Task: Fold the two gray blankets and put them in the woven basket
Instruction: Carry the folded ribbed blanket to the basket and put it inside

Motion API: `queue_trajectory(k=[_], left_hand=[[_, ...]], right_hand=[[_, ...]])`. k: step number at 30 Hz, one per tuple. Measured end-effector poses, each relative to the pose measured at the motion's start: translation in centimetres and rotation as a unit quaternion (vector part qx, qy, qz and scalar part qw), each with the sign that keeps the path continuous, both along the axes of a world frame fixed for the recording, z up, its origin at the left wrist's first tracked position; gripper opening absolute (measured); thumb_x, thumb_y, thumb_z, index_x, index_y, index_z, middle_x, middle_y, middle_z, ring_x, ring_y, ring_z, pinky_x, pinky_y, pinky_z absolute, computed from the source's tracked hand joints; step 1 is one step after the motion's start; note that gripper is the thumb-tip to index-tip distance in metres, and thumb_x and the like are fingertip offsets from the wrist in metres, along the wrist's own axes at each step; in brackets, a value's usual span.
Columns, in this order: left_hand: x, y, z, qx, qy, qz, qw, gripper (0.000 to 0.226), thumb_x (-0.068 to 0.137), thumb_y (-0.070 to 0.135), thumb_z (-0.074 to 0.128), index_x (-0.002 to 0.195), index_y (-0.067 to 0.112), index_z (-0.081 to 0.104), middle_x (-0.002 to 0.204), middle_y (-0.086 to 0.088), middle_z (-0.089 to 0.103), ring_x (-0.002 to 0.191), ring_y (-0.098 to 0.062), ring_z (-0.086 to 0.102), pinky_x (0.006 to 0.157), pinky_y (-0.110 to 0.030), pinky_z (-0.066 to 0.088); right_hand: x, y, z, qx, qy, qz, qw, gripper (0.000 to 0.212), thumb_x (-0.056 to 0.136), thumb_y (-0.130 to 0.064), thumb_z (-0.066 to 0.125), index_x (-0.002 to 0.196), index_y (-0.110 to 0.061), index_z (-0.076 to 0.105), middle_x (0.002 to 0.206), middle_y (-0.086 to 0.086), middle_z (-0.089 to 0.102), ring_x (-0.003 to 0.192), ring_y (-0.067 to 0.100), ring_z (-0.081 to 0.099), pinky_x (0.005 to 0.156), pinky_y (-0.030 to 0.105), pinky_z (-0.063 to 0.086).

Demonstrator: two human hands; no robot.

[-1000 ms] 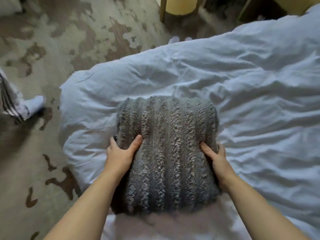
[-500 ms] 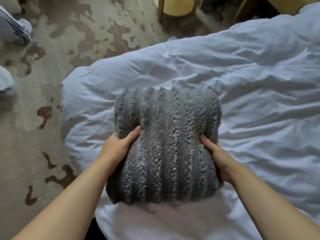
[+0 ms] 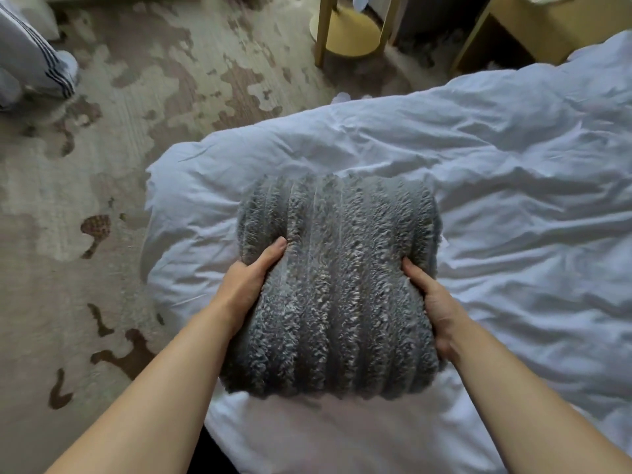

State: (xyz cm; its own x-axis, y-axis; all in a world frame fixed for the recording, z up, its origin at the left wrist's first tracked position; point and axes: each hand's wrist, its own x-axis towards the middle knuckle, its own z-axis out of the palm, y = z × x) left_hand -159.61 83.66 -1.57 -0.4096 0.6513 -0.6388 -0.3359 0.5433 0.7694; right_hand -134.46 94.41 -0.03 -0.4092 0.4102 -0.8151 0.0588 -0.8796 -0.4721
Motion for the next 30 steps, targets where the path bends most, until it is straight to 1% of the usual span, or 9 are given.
queue_trajectory(k=[3, 7, 10, 15, 18, 22, 24, 27, 30], left_hand=[[-0.5, -1.3, 3.4, 0.029, -0.021, -0.015, 0.999, 0.08, 0.045, 0.073, 0.076, 0.106, 0.023, 0.072, 0.1, 0.005, 0.075, 0.094, -0.016, 0.071, 0.085, -0.031, 0.051], [-2.1, -4.7, 9.0, 0.048, -0.02, -0.025, 0.998, 0.059, 0.051, 0.064, 0.077, 0.097, 0.026, 0.073, 0.09, 0.012, 0.075, 0.083, -0.005, 0.071, 0.073, -0.024, 0.049], [-4.6, -8.2, 12.9, 0.038, -0.021, -0.015, 0.999, 0.06, 0.046, 0.066, 0.078, 0.096, 0.033, 0.071, 0.087, 0.018, 0.074, 0.079, 0.002, 0.07, 0.067, -0.018, 0.046], [-11.0, -13.6, 18.0, 0.048, -0.028, 0.047, 0.997, 0.056, 0.04, 0.07, 0.077, 0.092, 0.048, 0.073, 0.102, 0.012, 0.073, 0.095, -0.01, 0.07, 0.085, -0.031, 0.049], [-15.3, -15.8, 19.9, 0.056, -0.063, 0.095, 0.992, 0.075, 0.035, 0.067, 0.083, 0.104, 0.038, 0.073, 0.109, -0.001, 0.073, 0.099, -0.021, 0.07, 0.09, -0.038, 0.051], [-21.3, -16.7, 21.1, 0.084, -0.096, 0.124, 0.984, 0.084, 0.045, 0.059, 0.084, 0.12, 0.026, 0.067, 0.119, -0.009, 0.068, 0.111, -0.028, 0.063, 0.105, -0.047, 0.043], [-24.4, -16.4, 21.4, 0.088, -0.113, 0.127, 0.982, 0.081, 0.047, 0.056, 0.082, 0.119, 0.022, 0.068, 0.115, -0.012, 0.069, 0.103, -0.029, 0.065, 0.099, -0.045, 0.047], [-28.8, -15.0, 22.0, 0.109, -0.125, 0.129, 0.978, 0.071, 0.058, 0.048, 0.078, 0.118, 0.012, 0.066, 0.107, -0.018, 0.07, 0.088, -0.031, 0.069, 0.081, -0.041, 0.055], [-33.3, -12.2, 21.9, 0.142, -0.101, 0.17, 0.97, 0.068, 0.074, 0.037, 0.07, 0.132, 0.009, 0.051, 0.121, -0.026, 0.061, 0.101, -0.039, 0.062, 0.085, -0.048, 0.052]], right_hand=[[0.0, -2.1, 3.1, -0.003, 0.019, -0.008, 1.0, 0.05, 0.069, -0.052, 0.068, 0.094, -0.01, 0.078, 0.101, 0.018, 0.073, 0.09, 0.033, 0.072, 0.07, 0.04, 0.059], [-1.5, -5.5, 7.8, 0.009, 0.034, -0.001, 0.999, 0.051, 0.067, -0.05, 0.07, 0.095, -0.008, 0.078, 0.1, 0.018, 0.073, 0.089, 0.034, 0.072, 0.07, 0.04, 0.059], [-4.4, -7.7, 11.3, 0.017, 0.045, 0.031, 0.998, 0.052, 0.067, -0.051, 0.07, 0.094, -0.008, 0.078, 0.099, 0.019, 0.073, 0.086, 0.033, 0.072, 0.068, 0.039, 0.059], [-11.7, -10.1, 16.1, 0.057, 0.058, 0.087, 0.993, 0.05, 0.066, -0.051, 0.072, 0.094, -0.01, 0.078, 0.099, 0.018, 0.074, 0.084, 0.032, 0.072, 0.068, 0.039, 0.058], [-16.8, -11.0, 18.5, 0.093, 0.064, 0.085, 0.99, 0.051, 0.063, -0.047, 0.073, 0.097, -0.01, 0.076, 0.095, 0.019, 0.074, 0.079, 0.032, 0.072, 0.069, 0.038, 0.058], [-23.8, -11.2, 20.6, 0.14, 0.054, 0.092, 0.984, 0.055, 0.065, -0.044, 0.069, 0.107, -0.009, 0.072, 0.097, 0.02, 0.073, 0.078, 0.032, 0.071, 0.069, 0.036, 0.057], [-27.0, -10.9, 21.2, 0.148, 0.05, 0.084, 0.984, 0.057, 0.066, -0.043, 0.07, 0.112, -0.01, 0.07, 0.101, 0.022, 0.072, 0.081, 0.033, 0.071, 0.069, 0.037, 0.057], [-30.9, -10.1, 21.6, 0.148, 0.058, 0.067, 0.985, 0.053, 0.066, -0.043, 0.069, 0.108, -0.011, 0.072, 0.102, 0.021, 0.072, 0.081, 0.033, 0.072, 0.066, 0.036, 0.057], [-34.4, -8.4, 21.7, 0.138, 0.06, 0.047, 0.987, 0.048, 0.068, -0.042, 0.067, 0.104, -0.012, 0.074, 0.103, 0.02, 0.072, 0.084, 0.032, 0.072, 0.068, 0.036, 0.058]])
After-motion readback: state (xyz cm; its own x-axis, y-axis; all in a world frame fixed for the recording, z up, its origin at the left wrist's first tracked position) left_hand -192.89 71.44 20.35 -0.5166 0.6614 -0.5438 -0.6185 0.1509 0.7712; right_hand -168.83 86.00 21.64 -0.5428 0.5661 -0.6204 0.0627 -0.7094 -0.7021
